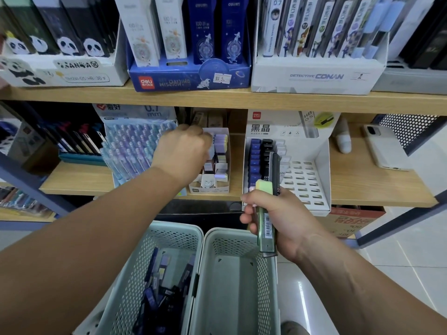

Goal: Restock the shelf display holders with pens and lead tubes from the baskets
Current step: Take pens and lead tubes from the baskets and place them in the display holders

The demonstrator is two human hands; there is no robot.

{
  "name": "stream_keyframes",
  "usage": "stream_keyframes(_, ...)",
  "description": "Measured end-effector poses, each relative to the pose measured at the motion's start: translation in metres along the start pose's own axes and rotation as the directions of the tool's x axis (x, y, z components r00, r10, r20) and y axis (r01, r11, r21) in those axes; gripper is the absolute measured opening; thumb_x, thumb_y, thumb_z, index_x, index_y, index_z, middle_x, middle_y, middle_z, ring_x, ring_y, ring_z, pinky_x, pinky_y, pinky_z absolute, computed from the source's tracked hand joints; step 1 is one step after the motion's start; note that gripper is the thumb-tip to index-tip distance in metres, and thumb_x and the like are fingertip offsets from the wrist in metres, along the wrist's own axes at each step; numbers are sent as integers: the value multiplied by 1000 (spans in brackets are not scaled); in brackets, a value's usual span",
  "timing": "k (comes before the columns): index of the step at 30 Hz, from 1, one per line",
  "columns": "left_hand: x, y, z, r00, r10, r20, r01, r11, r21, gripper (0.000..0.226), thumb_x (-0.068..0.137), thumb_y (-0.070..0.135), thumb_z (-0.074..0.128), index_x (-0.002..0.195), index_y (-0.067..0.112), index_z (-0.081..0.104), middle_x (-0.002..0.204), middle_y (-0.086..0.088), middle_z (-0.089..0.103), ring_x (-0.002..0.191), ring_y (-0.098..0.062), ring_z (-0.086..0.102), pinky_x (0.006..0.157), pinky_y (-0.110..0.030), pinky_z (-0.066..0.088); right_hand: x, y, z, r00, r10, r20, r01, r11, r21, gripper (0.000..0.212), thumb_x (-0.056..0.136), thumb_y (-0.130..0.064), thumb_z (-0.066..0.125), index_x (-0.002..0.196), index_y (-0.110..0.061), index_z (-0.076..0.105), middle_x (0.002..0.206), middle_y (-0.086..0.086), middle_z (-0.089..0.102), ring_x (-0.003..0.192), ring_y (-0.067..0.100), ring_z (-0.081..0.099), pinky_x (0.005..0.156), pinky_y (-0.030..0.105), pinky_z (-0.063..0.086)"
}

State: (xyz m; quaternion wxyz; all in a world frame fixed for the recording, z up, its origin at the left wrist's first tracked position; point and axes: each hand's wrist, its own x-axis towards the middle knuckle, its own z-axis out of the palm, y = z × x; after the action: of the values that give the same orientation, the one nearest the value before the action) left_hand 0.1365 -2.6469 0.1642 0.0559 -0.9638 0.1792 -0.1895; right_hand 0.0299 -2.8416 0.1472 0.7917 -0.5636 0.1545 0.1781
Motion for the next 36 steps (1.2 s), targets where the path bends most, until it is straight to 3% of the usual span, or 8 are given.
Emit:
stream_keyframes(5,21,-2,-4,994,-30,102,22,997,78,20,88,33,67,101,17,71,102,-7,68,103,-32,59,88,-41,42,0,-1,1,1000,-1,23,1,1000,10,11,84,-3,73,83,-11,65,65,8,62,58,22,64,46,25,46)
stream_keyframes(12,35,-4,-10,969,-50,242,33,997,70,15,91,35,67,92,20,65,85,-2,64,82,-27,61,69,-34,41,-2,-2,-1,1000,2,29,-2,1000,7,13,83,-5,74,87,-11,64,66,8,62,58,22,64,46,25,47)
stream_keyframes(17,27,-2,-11,981,-33,193,21,998,63,16,87,31,68,81,25,55,81,-3,63,79,-27,59,73,-36,41,-1,-2,-1,1000,13,20,-13,1000,21,12,84,-4,73,89,-9,64,65,7,62,57,21,65,46,24,48)
stream_keyframes(23,18,-5,-11,992,-28,122,15,994,105,19,83,35,73,93,20,67,97,-7,69,99,-31,60,85,-40,44,-1,-2,0,999,26,19,-27,999,31,11,83,-3,73,87,-10,64,65,7,62,57,21,65,45,24,47)
stream_keyframes(29,8,-6,-12,998,-7,55,0,992,126,24,80,32,78,96,16,69,96,-7,69,100,-34,60,83,-42,44,-1,-3,1,999,24,21,-25,999,43,13,83,-4,73,89,-10,63,65,7,63,57,20,65,47,24,48)
stream_keyframes(36,7,-5,-8,998,14,68,-22,993,117,15,89,25,66,102,22,71,104,-2,69,105,-30,58,88,-39,42,-1,-1,3,999,33,23,-34,999,35,13,83,-4,73,90,-9,64,65,7,63,58,21,66,46,24,48)
